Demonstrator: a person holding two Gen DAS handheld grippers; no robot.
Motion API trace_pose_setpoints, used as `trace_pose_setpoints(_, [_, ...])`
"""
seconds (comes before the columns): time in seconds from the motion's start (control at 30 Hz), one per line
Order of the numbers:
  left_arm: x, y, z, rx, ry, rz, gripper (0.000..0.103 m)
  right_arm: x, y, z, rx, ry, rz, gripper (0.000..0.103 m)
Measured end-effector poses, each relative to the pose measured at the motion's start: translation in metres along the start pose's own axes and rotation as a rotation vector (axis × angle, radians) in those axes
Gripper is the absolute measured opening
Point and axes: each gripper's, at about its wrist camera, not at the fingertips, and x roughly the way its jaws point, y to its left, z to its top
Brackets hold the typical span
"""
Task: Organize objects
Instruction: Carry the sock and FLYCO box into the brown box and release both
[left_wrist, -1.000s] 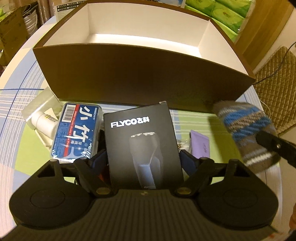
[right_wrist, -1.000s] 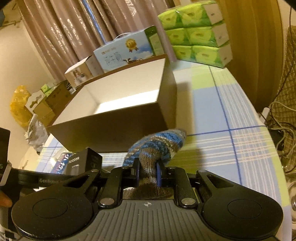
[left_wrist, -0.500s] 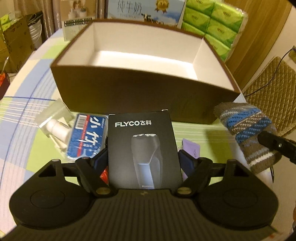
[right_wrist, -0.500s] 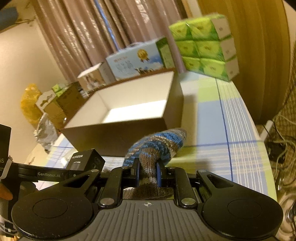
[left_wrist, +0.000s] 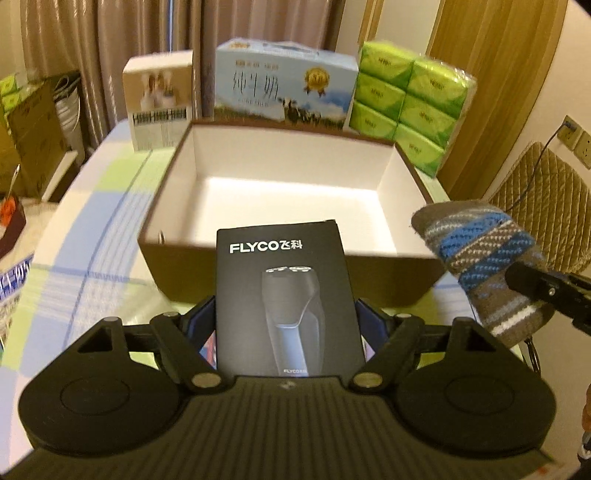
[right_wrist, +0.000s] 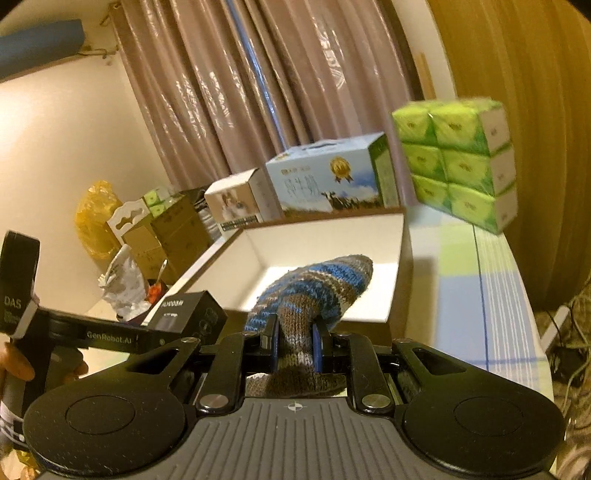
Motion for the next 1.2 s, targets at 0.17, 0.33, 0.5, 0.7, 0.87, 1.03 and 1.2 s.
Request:
trace_pose_setpoints(0.17, [0.012,0.012,0.036,0.021,-0.028,-0.006,0.077,0.023,0.005,0.020,0.010,-0.019,-0.035,0.014])
trace_pose_setpoints(0.33, [0.035,0.018,0.072,0.045,-0.045,0.006,0.077,0.059,0.005,0.039,0.021,-0.016,-0.053,0.014])
trace_pose_setpoints(0.5, [0.071,0.021,0.102,0.051,-0.021,0.003,0.077,0.102,-0.006,0.049,0.043,0.023,-0.057,0.014])
trace_pose_setpoints(0.7, [0.120,0.018,0.116,0.062,0.043,-0.002,0.077,0.151,-0.022,0.047,0.063,0.096,-0.099,0.014])
trace_pose_setpoints(0.87, [0.154,0.013,0.114,0.072,0.096,0.009,0.077,0.176,-0.032,0.043,0.086,0.133,-0.122,0.014])
trace_pose_setpoints(1.03, [0.178,0.012,0.114,0.063,0.129,0.008,0.077,0.194,-0.038,0.041,0.098,0.167,-0.141,0.014])
trace_pose_setpoints(1.2, [0.196,0.012,0.115,0.048,0.156,-0.001,0.078,0.205,-0.043,0.041,0.114,0.173,-0.155,0.014])
